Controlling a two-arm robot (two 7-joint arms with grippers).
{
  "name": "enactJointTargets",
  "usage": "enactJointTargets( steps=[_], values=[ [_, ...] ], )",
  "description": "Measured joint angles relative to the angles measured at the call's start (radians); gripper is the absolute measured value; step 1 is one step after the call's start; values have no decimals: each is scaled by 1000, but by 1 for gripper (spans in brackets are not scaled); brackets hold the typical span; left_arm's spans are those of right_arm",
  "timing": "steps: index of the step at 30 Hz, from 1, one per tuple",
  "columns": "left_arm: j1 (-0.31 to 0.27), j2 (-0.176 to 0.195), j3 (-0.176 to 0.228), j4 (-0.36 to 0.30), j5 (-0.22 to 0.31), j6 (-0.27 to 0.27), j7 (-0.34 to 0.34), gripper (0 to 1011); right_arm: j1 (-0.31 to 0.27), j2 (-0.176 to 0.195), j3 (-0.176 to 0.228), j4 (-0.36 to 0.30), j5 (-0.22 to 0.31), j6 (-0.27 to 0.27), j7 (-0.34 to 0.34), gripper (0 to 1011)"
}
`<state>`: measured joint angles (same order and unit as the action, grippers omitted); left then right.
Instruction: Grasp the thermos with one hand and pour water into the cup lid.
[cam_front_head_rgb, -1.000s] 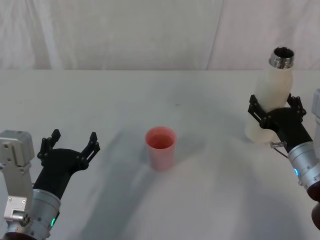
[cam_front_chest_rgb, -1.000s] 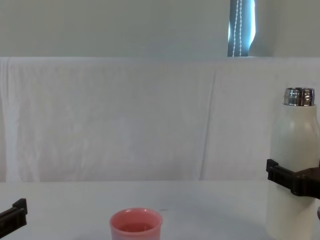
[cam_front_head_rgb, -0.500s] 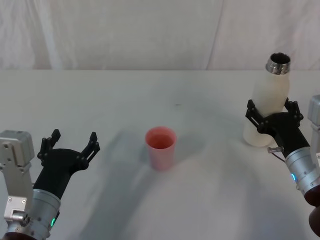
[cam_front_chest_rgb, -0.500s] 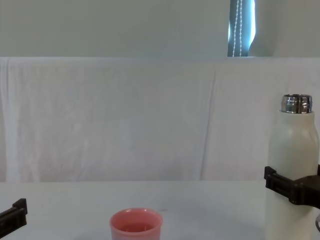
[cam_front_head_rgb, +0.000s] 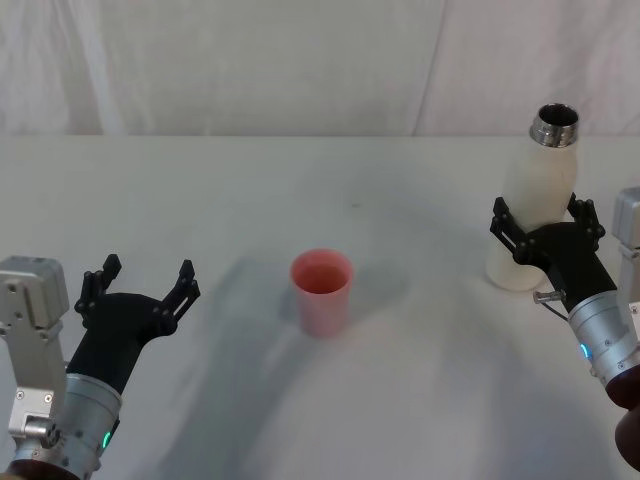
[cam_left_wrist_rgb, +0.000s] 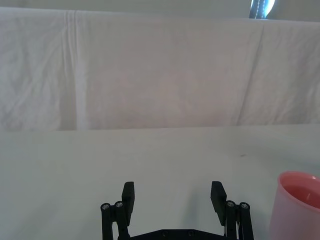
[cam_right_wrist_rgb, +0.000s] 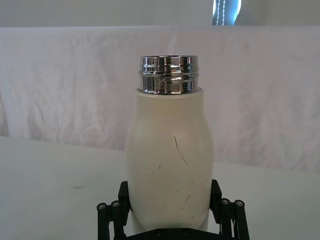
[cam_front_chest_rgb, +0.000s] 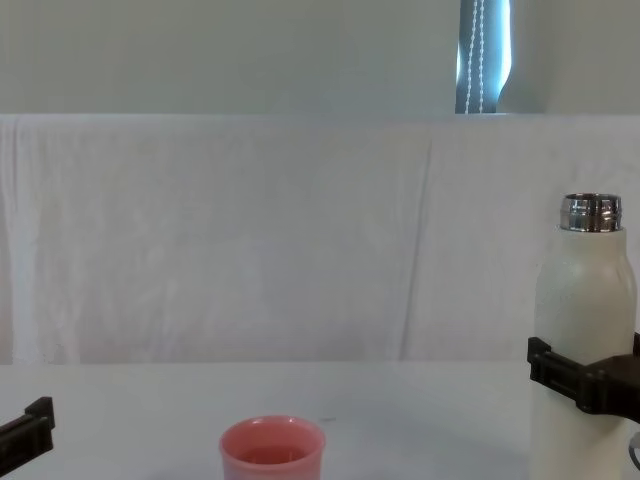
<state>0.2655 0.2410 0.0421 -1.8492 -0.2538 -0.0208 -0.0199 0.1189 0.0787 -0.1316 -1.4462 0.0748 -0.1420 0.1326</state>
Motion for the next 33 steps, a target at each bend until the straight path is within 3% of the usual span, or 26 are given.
enactJointTargets(
  steps=[30,33],
  values=[
    [0,0,0,0,0,0,0,1001,7,-10,4,17,7,-3,-1,951],
    [0,0,0,0,0,0,0,1001,6,-10,4,17,7,-3,-1,996]
  ],
)
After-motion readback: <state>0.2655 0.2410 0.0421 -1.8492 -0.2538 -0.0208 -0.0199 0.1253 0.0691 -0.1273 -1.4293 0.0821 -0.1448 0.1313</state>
